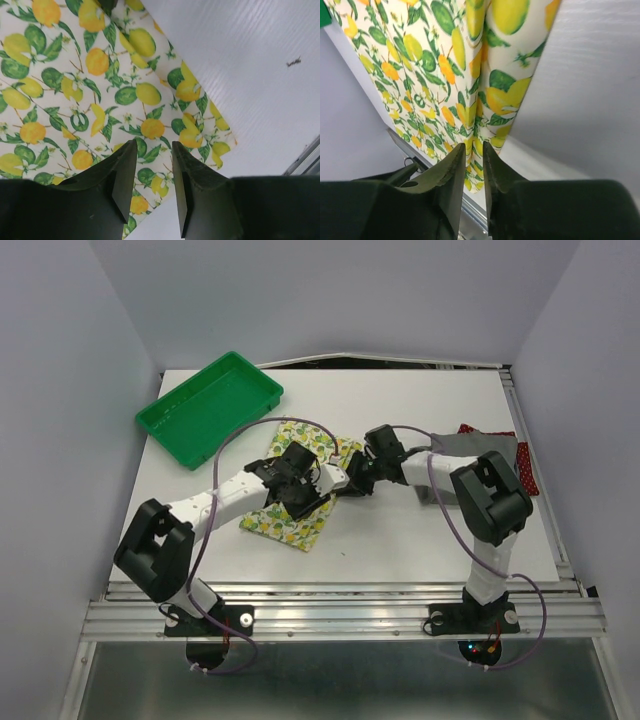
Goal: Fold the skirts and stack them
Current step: Fold the skirt
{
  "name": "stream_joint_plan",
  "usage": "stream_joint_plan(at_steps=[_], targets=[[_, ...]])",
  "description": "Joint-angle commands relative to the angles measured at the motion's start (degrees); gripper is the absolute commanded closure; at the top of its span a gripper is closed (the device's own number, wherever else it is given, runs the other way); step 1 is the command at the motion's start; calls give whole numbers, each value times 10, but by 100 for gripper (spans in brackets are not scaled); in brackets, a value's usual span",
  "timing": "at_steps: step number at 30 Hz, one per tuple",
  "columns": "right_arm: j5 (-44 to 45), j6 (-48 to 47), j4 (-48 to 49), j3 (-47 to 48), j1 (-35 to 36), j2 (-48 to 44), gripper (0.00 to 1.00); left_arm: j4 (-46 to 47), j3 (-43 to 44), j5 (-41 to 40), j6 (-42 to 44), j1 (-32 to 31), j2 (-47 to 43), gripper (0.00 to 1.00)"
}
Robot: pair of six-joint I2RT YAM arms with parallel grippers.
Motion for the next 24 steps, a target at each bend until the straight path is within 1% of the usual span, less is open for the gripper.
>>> stream_joint_plan(at_steps=[1,2,5,8,12,19,22,24], targets=[[35,8,11,22,-20,-1,81,79,39,11,-72,-4,17,53],[36,8,19,20,-20,1,83,87,46,9,-73,-4,23,53],[37,12,39,11,-20,16,86,116,75,-15,-113,-4,59,53],[35,19,47,3,-20,36,87,127,109,-35,-139,-4,103,53],[39,19,53,-10,-20,45,88,131,158,-34,-166,-5,163,53],[50,17,52,-28,-20,44,89,126,185,-50,-167,-6,213,51],[52,17,52,-34,-25,41,89,128,185,-63,-169,-5,218,57],[51,18,52,-34,-25,40,89,129,184,-76,-167,-5,220,64]])
